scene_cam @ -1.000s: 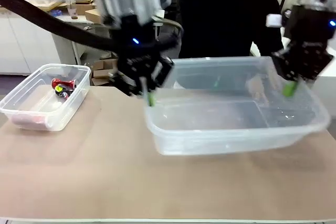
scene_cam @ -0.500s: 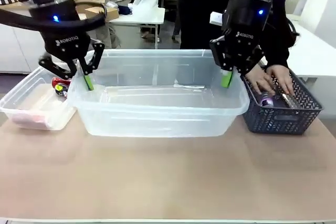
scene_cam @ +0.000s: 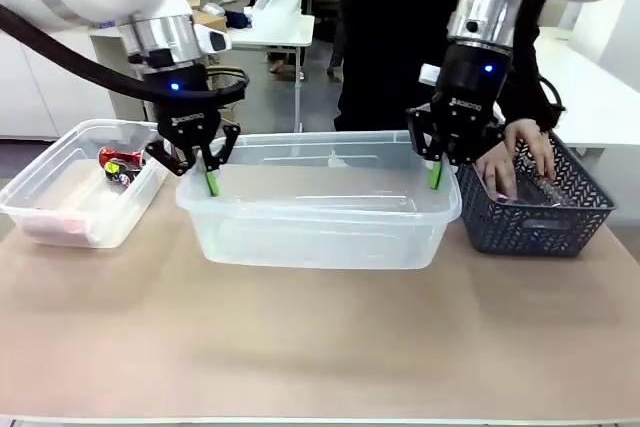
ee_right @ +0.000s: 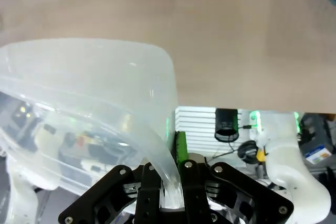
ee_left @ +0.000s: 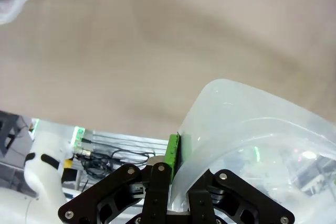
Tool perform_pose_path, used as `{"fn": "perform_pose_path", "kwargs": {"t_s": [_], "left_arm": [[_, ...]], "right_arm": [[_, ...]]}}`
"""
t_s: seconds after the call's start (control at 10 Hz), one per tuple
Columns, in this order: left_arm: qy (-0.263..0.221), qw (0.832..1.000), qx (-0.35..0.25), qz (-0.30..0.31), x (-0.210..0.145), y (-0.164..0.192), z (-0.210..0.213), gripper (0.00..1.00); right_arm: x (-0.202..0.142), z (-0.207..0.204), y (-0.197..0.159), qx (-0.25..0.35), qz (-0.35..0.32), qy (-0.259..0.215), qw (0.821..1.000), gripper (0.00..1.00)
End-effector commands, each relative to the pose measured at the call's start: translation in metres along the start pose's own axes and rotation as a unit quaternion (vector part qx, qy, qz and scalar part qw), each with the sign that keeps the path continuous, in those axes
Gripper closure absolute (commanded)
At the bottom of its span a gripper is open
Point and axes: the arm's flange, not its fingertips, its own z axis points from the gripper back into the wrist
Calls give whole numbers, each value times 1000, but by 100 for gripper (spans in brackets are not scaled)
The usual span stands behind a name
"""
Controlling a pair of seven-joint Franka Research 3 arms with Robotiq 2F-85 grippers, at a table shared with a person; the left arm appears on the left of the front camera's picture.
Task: Sort the waste into each basket.
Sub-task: Pick up the Organizing box on the right side of the table and lift it.
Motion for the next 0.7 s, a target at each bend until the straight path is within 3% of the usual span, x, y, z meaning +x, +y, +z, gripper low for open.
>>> {"fn": "perform_pose_path", "kwargs": {"t_s": [0.0, 0.3, 0.4, 0.5, 0.6], "left_arm": [[-54, 996, 64, 18, 18, 57, -3, 100], [-69, 996, 58, 25, 8, 60, -14, 100], [-68, 994, 53, 61, 7, 58, -17, 100], [-31, 999, -1, -20, -9, -5, -14, 100], [-31, 999, -1, -20, -9, -5, -14, 100]], "right_arm": [[19, 17, -55, -29, -49, 35, 998, 100], [43, 11, -60, -29, -61, 25, 997, 100], [35, -11, -16, 10, -27, 23, 999, 100], [35, -11, -16, 10, -27, 23, 999, 100], [35, -11, -16, 10, -27, 23, 999, 100]]}}
